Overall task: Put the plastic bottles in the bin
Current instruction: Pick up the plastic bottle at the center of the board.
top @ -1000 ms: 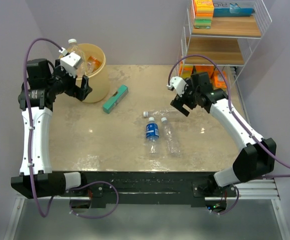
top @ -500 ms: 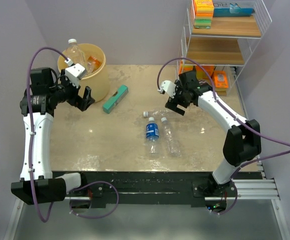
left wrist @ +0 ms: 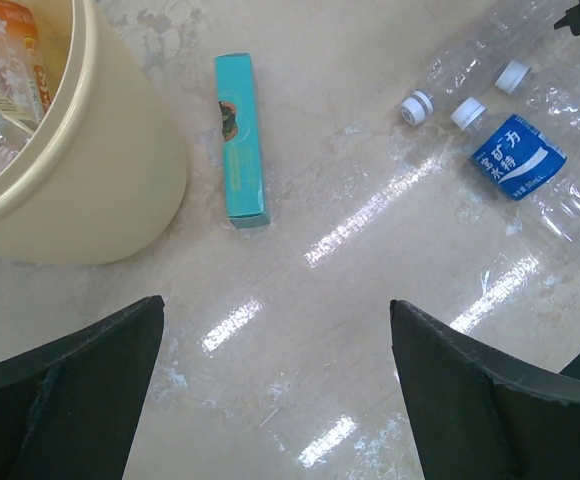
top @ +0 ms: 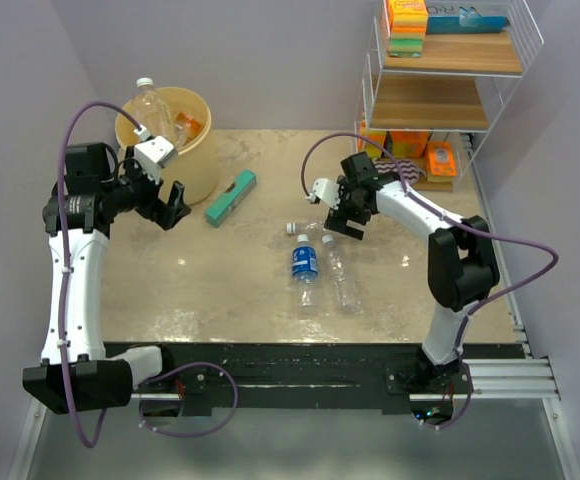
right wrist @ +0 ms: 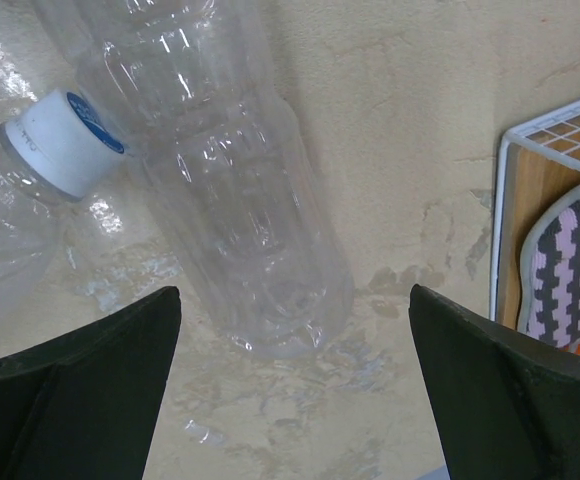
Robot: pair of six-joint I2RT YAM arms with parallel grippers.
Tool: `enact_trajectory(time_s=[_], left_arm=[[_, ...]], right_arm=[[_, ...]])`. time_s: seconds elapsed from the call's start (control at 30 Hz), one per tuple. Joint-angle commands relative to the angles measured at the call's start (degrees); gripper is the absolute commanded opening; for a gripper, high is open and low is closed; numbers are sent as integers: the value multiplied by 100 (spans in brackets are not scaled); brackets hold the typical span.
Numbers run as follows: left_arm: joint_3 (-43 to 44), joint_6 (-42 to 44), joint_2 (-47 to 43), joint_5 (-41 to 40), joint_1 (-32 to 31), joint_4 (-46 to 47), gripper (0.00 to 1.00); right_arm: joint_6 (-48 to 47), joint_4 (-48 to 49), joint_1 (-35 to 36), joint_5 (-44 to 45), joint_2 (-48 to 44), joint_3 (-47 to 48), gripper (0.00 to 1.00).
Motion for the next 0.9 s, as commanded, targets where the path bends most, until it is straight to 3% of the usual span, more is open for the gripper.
enact_trajectory(time_s=[0.0,0.23,0.53,0.87], left_arm=[[-94,174,-101,126,34,4,99],[-165,227,-101,38,34,21,99],[-252,280,-242,-41,34,30,99],[-463,263,-391,-24,34,48,99]], right_arm=[[-169,225,44,86,204,180,99],[-116,497,53,227,546,110,98],[16,656,62,244,793,101,89],[270,498,62,113,714,259,60]])
